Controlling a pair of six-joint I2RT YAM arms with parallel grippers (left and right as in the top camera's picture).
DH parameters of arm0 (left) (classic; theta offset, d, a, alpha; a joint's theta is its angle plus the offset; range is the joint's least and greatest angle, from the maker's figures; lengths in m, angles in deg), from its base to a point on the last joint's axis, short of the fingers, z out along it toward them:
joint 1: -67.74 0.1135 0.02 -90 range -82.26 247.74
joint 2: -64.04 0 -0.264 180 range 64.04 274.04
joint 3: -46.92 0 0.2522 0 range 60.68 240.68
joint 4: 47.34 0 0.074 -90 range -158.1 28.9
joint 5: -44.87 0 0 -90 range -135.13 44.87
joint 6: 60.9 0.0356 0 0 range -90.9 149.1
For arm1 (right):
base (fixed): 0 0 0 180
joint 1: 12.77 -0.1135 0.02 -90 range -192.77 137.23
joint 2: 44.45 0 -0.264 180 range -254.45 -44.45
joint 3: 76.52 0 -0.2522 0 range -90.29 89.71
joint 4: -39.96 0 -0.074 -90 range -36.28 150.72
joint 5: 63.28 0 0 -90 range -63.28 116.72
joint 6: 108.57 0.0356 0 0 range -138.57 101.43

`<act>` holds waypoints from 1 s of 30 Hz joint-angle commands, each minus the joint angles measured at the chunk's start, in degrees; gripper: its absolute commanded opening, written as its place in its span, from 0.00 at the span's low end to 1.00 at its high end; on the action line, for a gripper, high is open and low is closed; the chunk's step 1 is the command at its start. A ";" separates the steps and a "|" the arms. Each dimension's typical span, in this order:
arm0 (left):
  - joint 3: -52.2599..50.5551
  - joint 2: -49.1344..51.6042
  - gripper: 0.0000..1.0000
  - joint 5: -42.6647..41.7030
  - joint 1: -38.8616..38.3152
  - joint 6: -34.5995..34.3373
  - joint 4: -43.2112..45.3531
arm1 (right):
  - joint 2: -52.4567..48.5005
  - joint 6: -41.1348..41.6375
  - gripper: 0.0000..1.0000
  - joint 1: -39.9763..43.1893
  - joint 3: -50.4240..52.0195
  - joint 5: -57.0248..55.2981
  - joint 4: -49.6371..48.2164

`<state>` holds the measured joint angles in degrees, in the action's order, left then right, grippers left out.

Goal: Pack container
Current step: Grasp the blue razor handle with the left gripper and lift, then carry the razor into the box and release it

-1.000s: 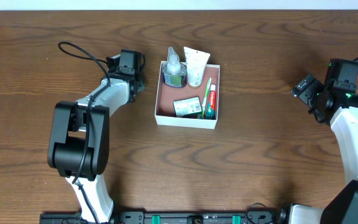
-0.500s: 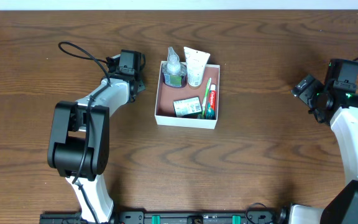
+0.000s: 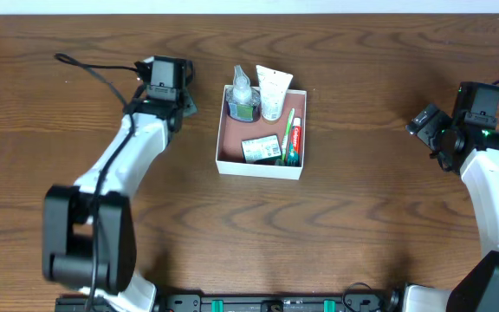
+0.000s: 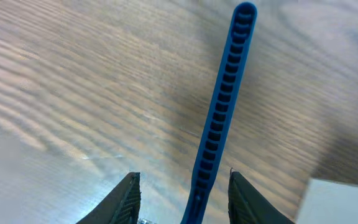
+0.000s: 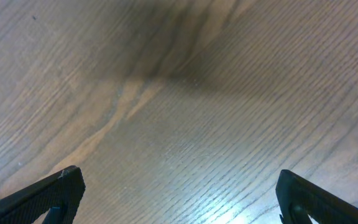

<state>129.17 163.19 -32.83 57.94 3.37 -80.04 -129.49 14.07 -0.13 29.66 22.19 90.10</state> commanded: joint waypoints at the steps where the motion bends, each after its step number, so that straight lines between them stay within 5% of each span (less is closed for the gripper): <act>1: 0.11 -3.58 0.20 -1.07 -0.17 0.61 -2.84 | -0.17 0.52 0.99 0.42 -0.15 -0.37 0.09; 17: 0.11 -14.93 0.20 -9.03 -8.24 0.61 -19.52 | -0.17 0.52 0.99 0.42 -0.15 -0.39 0.09; 30: 0.11 -15.45 0.20 -10.82 -19.34 5.62 -23.47 | -0.17 0.52 0.99 0.42 -0.15 -0.39 0.09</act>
<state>129.17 148.68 -43.32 40.19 5.58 -103.96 -129.47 14.07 -0.13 29.66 22.19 90.12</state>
